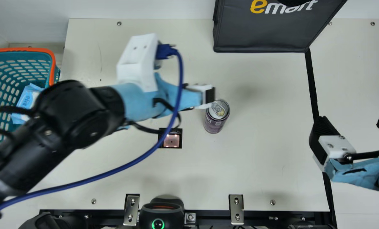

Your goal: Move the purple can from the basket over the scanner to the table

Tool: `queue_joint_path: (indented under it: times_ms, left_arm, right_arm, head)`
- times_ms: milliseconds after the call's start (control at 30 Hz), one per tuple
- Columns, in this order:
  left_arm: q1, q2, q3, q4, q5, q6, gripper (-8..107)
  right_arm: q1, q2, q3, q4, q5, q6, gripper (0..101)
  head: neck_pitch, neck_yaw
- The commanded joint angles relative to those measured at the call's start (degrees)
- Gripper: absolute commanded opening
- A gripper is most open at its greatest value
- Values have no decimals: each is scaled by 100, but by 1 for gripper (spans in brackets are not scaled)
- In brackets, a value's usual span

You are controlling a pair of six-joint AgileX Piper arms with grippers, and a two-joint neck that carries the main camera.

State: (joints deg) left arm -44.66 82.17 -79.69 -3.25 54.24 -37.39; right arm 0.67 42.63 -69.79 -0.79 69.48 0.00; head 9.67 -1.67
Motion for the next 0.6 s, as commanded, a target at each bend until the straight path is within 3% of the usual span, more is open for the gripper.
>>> queue_joint_path:
  times_ms: [0, 267, 567]
  left_arm:
    - [260, -468, 400, -75, 26, 357, 90]
    - [1110, -1438, 1035, -306, 297, 1191, 90]
    - [2076, -2320, 1378, -307, 817, 2064, 90]
  right_arm:
    - [0, 0, 0, 0, 0, 0, 95]
    - [0, 0, 0, 0, 0, 0, 95]
    - [0, 0, 0, 0, 0, 0, 95]
  head:
    - [-175, 9]
    - [-175, 9]
    - [-175, 9]
